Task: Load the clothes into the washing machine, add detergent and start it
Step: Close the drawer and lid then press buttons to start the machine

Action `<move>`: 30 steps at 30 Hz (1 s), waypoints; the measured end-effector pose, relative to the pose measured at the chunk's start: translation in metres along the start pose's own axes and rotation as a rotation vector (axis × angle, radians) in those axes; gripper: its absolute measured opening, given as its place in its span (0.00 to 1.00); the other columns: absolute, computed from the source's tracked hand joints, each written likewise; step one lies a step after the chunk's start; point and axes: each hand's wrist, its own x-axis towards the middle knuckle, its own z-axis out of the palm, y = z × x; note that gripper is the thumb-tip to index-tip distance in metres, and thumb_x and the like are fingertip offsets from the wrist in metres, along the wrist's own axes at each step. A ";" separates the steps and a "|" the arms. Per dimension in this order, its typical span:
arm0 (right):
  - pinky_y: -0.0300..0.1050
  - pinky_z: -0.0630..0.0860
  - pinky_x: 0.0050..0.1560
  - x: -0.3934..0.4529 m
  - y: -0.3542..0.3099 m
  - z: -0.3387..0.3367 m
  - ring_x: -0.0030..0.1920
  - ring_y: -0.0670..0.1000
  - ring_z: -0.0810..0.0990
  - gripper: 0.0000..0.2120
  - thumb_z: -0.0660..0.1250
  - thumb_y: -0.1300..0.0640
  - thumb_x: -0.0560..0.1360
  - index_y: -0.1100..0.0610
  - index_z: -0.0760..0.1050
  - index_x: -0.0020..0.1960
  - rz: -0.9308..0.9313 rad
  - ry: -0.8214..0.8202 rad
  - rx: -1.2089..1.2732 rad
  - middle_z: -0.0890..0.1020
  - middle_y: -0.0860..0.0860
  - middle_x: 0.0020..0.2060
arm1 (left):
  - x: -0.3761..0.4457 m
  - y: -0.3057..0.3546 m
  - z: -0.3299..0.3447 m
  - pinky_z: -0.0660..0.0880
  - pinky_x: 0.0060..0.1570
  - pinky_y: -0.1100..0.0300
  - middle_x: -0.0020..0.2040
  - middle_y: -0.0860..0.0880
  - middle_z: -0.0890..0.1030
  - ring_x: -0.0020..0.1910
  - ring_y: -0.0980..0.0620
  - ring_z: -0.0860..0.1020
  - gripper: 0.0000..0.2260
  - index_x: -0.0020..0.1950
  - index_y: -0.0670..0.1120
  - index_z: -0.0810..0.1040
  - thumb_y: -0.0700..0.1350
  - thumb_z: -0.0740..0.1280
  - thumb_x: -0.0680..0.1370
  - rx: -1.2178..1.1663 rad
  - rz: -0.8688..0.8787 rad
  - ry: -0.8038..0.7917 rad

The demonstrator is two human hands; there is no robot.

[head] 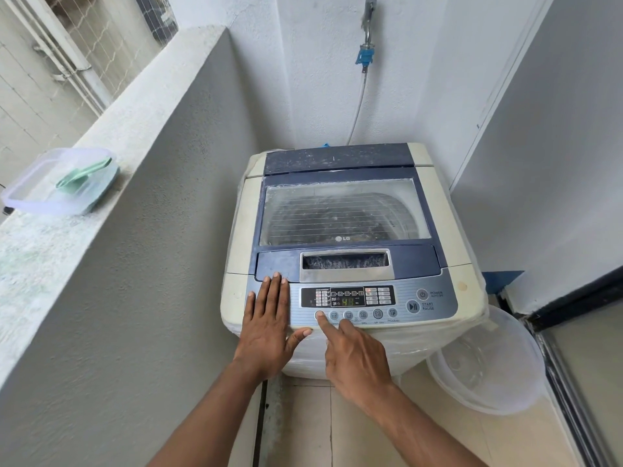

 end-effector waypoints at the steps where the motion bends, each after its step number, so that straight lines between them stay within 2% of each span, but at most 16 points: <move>1: 0.47 0.78 0.32 -0.001 0.001 -0.001 0.37 0.50 0.81 0.31 0.74 0.56 0.72 0.47 0.74 0.74 -0.007 0.004 0.023 0.78 0.47 0.42 | 0.000 0.000 0.000 0.37 0.81 0.46 0.86 0.49 0.36 0.85 0.48 0.37 0.44 0.85 0.46 0.38 0.75 0.42 0.80 -0.006 0.000 0.006; 4: 0.47 0.80 0.36 0.000 0.008 -0.004 0.42 0.51 0.81 0.28 0.74 0.53 0.73 0.47 0.75 0.72 -0.013 0.039 0.122 0.77 0.47 0.46 | 0.000 0.001 -0.001 0.38 0.81 0.45 0.86 0.50 0.36 0.85 0.49 0.37 0.44 0.85 0.47 0.37 0.74 0.44 0.80 -0.024 0.000 0.015; 7: 0.46 0.82 0.44 0.004 0.022 -0.007 0.47 0.49 0.80 0.26 0.75 0.52 0.74 0.52 0.76 0.71 0.005 0.079 0.264 0.77 0.47 0.50 | -0.001 0.002 -0.003 0.39 0.81 0.44 0.86 0.50 0.36 0.85 0.49 0.37 0.43 0.85 0.47 0.37 0.73 0.47 0.81 -0.059 0.008 0.029; 11: 0.44 0.81 0.49 0.011 0.038 -0.010 0.47 0.47 0.77 0.28 0.78 0.52 0.72 0.54 0.77 0.70 0.016 0.152 0.331 0.74 0.46 0.51 | -0.002 0.006 -0.006 0.40 0.82 0.44 0.86 0.52 0.37 0.85 0.51 0.37 0.45 0.85 0.49 0.38 0.74 0.50 0.80 -0.136 -0.002 0.062; 15: 0.44 0.81 0.54 0.016 0.043 -0.012 0.52 0.47 0.78 0.29 0.81 0.53 0.69 0.55 0.79 0.68 -0.038 0.215 0.350 0.75 0.47 0.53 | 0.006 0.015 -0.009 0.45 0.84 0.46 0.86 0.53 0.42 0.85 0.52 0.39 0.45 0.86 0.48 0.44 0.73 0.56 0.80 -0.280 0.022 0.107; 19: 0.48 0.81 0.57 0.027 0.049 -0.016 0.57 0.49 0.78 0.28 0.81 0.54 0.69 0.55 0.79 0.67 -0.050 0.279 0.371 0.77 0.48 0.57 | 0.027 0.032 -0.016 0.50 0.84 0.45 0.87 0.51 0.49 0.86 0.52 0.45 0.42 0.86 0.46 0.50 0.66 0.63 0.81 -0.409 0.098 0.176; 25: 0.46 0.78 0.65 0.043 0.063 -0.022 0.63 0.50 0.79 0.30 0.82 0.54 0.69 0.59 0.79 0.67 -0.090 0.344 0.441 0.78 0.51 0.62 | 0.045 0.052 -0.024 0.58 0.81 0.60 0.84 0.54 0.60 0.84 0.57 0.55 0.39 0.84 0.47 0.59 0.54 0.74 0.79 -0.710 0.119 0.188; 30: 0.47 0.77 0.68 0.048 0.073 -0.022 0.67 0.49 0.78 0.34 0.83 0.52 0.67 0.61 0.77 0.69 -0.145 0.332 0.455 0.78 0.53 0.65 | 0.050 0.054 -0.011 0.69 0.76 0.44 0.80 0.50 0.71 0.79 0.49 0.69 0.40 0.80 0.43 0.69 0.52 0.81 0.73 -0.778 0.217 0.272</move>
